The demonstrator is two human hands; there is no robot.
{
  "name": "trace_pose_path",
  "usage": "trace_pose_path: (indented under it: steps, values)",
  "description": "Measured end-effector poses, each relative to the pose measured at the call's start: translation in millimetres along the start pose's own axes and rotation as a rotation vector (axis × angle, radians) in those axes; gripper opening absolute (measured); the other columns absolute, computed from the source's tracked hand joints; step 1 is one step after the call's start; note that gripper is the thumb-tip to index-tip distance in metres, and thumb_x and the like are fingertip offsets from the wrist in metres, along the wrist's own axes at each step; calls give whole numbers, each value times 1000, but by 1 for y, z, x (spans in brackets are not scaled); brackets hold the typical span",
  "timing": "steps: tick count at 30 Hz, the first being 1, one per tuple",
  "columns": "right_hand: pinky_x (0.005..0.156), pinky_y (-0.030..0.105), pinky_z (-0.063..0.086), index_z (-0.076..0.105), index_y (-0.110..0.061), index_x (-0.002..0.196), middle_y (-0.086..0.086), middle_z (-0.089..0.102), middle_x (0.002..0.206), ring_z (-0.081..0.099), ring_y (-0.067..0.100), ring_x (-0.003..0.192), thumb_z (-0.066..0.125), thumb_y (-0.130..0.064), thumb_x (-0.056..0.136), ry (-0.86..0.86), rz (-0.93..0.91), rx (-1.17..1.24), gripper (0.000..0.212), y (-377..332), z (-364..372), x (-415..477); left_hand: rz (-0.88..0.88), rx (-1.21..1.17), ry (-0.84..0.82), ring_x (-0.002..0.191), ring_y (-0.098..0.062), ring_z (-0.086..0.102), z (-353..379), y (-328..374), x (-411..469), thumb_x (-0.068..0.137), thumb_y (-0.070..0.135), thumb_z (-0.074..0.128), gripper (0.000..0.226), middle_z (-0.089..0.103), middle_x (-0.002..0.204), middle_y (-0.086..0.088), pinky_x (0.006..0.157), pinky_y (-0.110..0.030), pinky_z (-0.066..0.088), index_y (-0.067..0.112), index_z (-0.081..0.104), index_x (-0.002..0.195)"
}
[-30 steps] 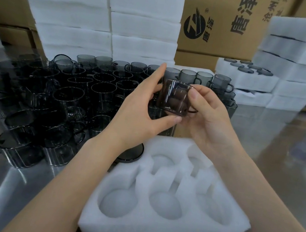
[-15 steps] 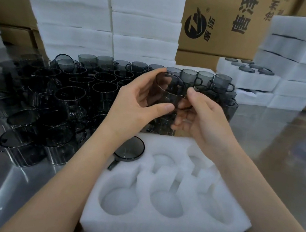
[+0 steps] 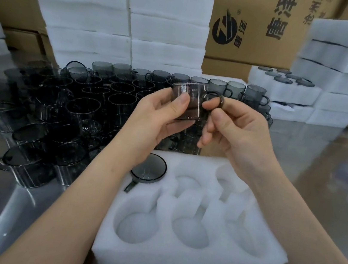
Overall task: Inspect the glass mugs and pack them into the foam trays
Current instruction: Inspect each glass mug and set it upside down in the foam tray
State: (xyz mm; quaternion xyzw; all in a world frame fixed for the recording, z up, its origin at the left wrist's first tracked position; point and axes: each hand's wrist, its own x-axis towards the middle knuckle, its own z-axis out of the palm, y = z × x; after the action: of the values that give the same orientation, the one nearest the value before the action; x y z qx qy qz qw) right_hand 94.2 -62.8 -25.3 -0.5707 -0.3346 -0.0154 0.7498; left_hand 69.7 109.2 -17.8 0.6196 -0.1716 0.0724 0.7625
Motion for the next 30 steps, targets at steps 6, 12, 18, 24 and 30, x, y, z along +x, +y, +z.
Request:
trace_pose_path:
  steps: [6,12,18,24,30]
  values:
    - [51,32,52,73,-24,77,-3,54,56,54,19,45,57,-18,93,125,-55,-122,23,0,3,1,-75,-39,-18,104,-24,67,3,-3,0,84,31,57,48,68,114,-15,91,-32,56,0,59,121]
    - [49,28,48,64,-23,57,-3,40,49,49,16,45,51,-43,92,144,108,-55,42,-1,2,5,17,81,19,112,-24,64,1,-5,0,77,15,68,48,69,114,-8,98,-38,52,13,58,124]
    - [50,25,48,60,-24,62,-4,52,58,52,17,50,53,-44,90,215,88,-243,35,-1,2,4,145,210,38,110,-14,66,3,-1,-3,71,8,73,59,68,118,-3,97,-29,51,15,55,127]
    - [44,35,45,52,-31,76,-11,52,58,48,11,49,58,-41,89,191,-166,-542,17,-4,0,0,155,259,102,103,-14,69,7,1,-5,73,-2,78,58,69,115,-4,94,-27,54,10,56,126]
    - [52,27,52,59,-28,84,-8,57,61,57,12,52,55,-18,94,243,-200,-482,15,-1,4,0,173,194,148,101,-14,70,8,1,-3,76,-4,76,51,68,115,-4,88,-26,56,13,56,120]
